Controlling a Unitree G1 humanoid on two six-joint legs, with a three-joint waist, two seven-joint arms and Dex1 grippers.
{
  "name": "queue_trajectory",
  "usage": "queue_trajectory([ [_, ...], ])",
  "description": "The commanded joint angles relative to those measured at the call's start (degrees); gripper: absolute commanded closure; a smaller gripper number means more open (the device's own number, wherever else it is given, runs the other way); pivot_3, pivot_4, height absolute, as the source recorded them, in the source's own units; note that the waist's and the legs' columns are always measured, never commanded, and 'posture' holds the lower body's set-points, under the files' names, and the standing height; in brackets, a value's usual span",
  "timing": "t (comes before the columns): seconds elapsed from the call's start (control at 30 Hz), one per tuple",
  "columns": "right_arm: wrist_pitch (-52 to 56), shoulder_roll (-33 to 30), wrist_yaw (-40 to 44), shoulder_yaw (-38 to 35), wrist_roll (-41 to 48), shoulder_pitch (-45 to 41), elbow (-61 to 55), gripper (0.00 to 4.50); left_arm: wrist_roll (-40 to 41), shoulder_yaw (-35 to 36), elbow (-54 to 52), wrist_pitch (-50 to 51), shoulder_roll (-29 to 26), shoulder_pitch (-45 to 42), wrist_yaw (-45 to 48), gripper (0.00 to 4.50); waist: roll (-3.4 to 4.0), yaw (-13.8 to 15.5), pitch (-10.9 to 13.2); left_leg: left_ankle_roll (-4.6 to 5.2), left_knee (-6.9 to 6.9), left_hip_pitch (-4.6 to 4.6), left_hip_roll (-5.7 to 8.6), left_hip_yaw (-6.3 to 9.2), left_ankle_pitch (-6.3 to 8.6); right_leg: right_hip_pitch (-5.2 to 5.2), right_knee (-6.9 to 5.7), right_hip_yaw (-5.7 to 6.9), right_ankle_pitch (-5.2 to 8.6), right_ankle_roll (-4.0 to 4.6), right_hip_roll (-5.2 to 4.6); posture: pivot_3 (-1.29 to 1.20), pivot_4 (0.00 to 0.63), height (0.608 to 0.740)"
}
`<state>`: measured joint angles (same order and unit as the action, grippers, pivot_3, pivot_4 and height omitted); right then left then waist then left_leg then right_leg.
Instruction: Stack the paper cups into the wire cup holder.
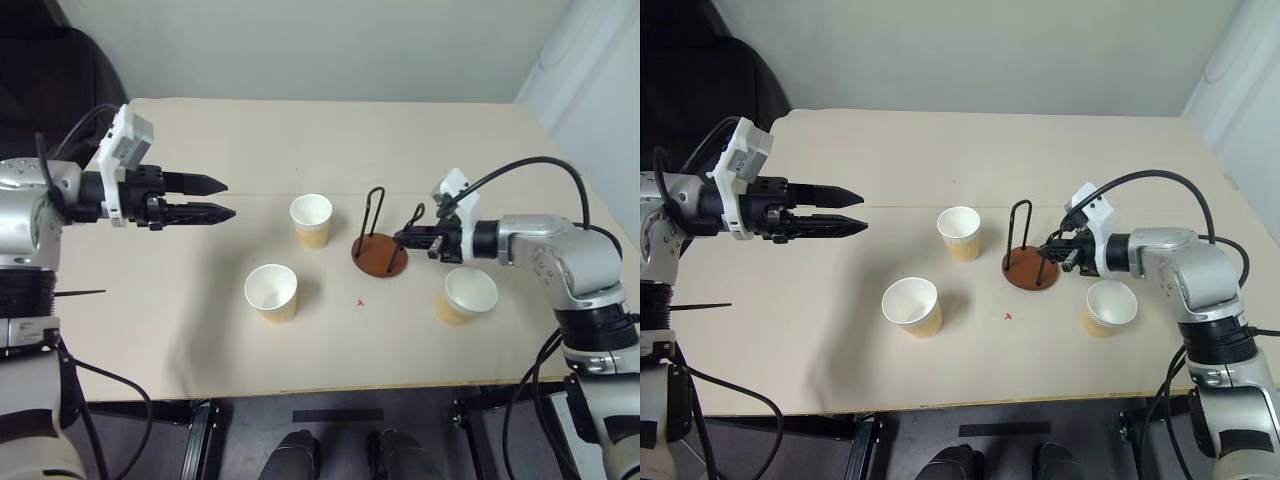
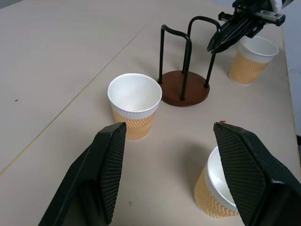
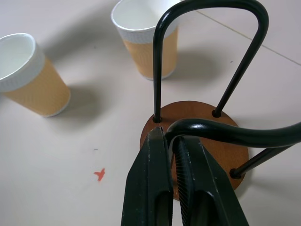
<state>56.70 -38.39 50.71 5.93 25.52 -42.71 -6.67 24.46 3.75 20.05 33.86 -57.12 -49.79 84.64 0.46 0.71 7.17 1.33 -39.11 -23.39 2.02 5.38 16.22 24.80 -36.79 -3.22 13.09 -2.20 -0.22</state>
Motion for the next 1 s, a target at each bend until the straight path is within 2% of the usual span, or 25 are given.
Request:
queue_trajectory([
  [0.03,-0.29,-0.93,0.69,-1.39,1.17,-0.40,-2.27,4.47,0.07,1.38,-0.39,-0.85,-1.48,-1.45,0.00,1.31,0.00,0.00,0.00,0.00,0.00,0.00,0.00,0.00,0.00,0.00,0.00,0.00,0.00,0.00,0.00,0.00,0.150,0.740],
  [0.43,2.67,-5.12,4.40,-1.79,5.75,1.50,-8.27,4.47,-0.12,0.08,-0.49,-0.94,-2.38,-1.62,3.07,1.31,0.00,0.00,0.00,0.00,0.01,-0.03,0.00,0.00,0.00,0.02,0.02,0.00,0.00,0.00,0.00,0.00,0.150,0.740],
  [1.0,5.08,-8.13,6.23,-0.44,12.07,1.88,-18.18,4.47,2.54,-2.19,-7.32,2.46,-2.74,0.49,6.90,1.31,0.00,-0.03,0.00,0.00,0.00,-0.03,0.00,0.00,0.00,0.03,0.00,-0.01,0.00,0.00,0.00,0.00,0.150,0.740],
])
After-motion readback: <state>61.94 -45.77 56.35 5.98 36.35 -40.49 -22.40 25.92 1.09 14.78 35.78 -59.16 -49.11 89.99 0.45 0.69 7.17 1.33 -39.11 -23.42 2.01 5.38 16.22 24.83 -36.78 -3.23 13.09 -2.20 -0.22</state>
